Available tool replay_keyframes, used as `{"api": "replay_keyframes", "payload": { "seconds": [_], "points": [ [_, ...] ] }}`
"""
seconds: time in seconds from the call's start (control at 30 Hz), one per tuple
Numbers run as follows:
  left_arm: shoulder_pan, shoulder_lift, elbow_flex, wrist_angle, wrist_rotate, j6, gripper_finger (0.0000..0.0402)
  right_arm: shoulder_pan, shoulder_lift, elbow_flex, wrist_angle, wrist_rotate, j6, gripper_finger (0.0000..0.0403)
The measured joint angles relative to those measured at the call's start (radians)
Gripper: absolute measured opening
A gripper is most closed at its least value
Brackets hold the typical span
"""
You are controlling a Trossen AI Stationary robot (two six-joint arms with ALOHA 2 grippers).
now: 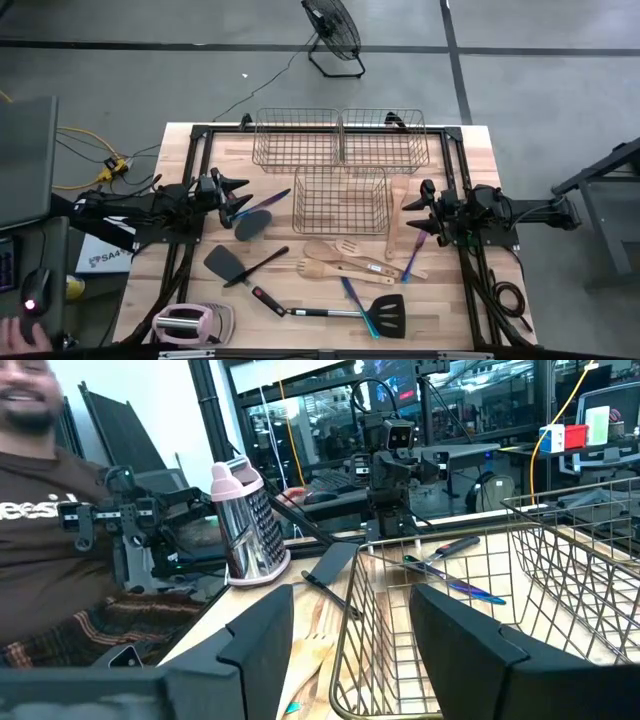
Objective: Pick & Place Kitchen Items
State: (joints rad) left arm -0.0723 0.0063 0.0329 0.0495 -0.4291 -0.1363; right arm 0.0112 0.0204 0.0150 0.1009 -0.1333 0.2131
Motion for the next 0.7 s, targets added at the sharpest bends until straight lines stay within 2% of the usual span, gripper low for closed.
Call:
{"api": "replay_keyframes", "payload": {
  "seconds": [0.7],
  "points": [
    [0.000,0.000,0.000,0.000,0.000,0.000,0.0230,0.000,0.000,0.000,0.000,0.008,-0.034,0.0195]
  ]
}}
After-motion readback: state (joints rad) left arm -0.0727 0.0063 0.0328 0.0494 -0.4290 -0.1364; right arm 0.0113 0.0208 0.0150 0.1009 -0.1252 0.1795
